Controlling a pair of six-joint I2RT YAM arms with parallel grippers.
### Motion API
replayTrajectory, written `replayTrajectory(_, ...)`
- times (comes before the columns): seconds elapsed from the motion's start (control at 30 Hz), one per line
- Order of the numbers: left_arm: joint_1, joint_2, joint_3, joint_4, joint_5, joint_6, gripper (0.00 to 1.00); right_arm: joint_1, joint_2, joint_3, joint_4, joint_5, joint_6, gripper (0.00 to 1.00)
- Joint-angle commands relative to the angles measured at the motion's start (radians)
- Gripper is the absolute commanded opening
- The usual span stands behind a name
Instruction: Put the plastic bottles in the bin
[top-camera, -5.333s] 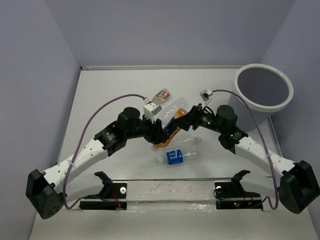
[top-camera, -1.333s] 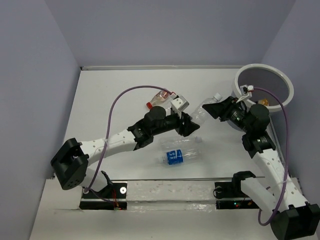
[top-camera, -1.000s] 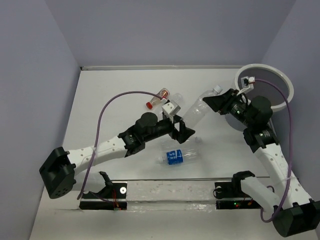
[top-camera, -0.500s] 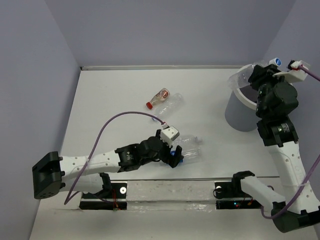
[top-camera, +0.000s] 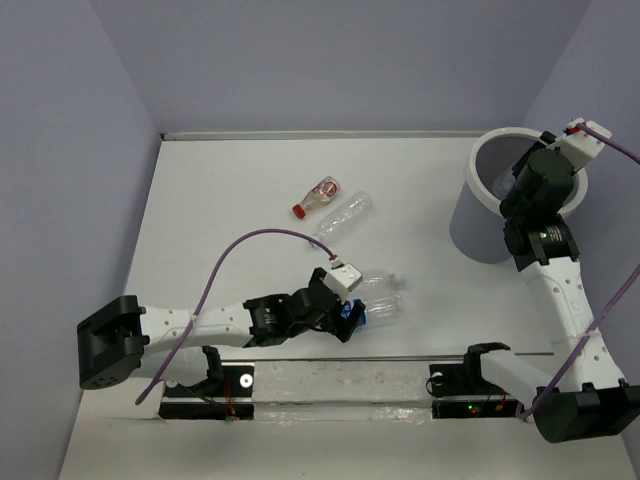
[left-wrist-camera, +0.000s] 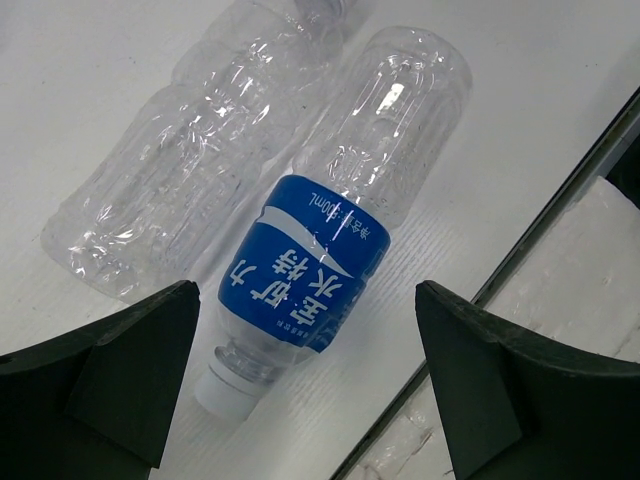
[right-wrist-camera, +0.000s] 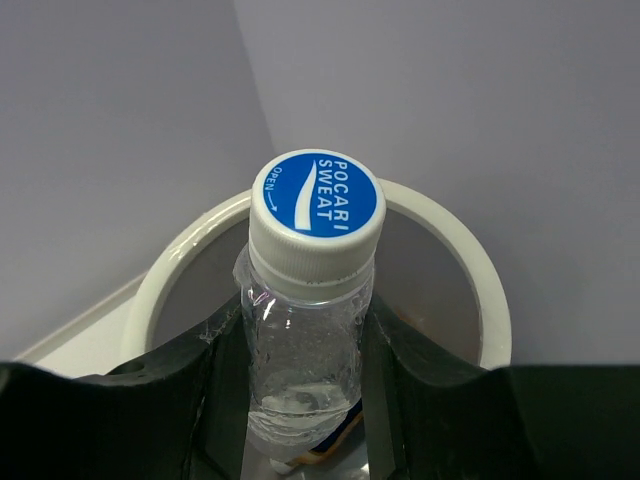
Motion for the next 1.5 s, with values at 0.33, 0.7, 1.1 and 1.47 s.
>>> replayTrajectory(0.33,-0.03,0.142,0.034,0.057,-0.014,0.036,0.99,-0.066,0.01,-0.029,0.025,-0.054,0.088,0.89)
replayTrajectory(0.7,-0.067,0.222,0.069,0.057,-0.045,0.028,0.95,-0.066,-0.223,-0.188,-0.087,-0.661,0.349,0.89)
replayTrajectory(1.1,-0.125,0.269,0.121,0.075,-0.058,0.036,0.68,-0.066,-0.508,-0.449,-0.165,-1.08,0.448,0.93)
replayTrajectory(1.47,-0.151,0.236,0.184,0.103,-0.074,0.011,0.52,-0.066,-0.619,-0.444,-0.366,-1.303,0.437,0.95)
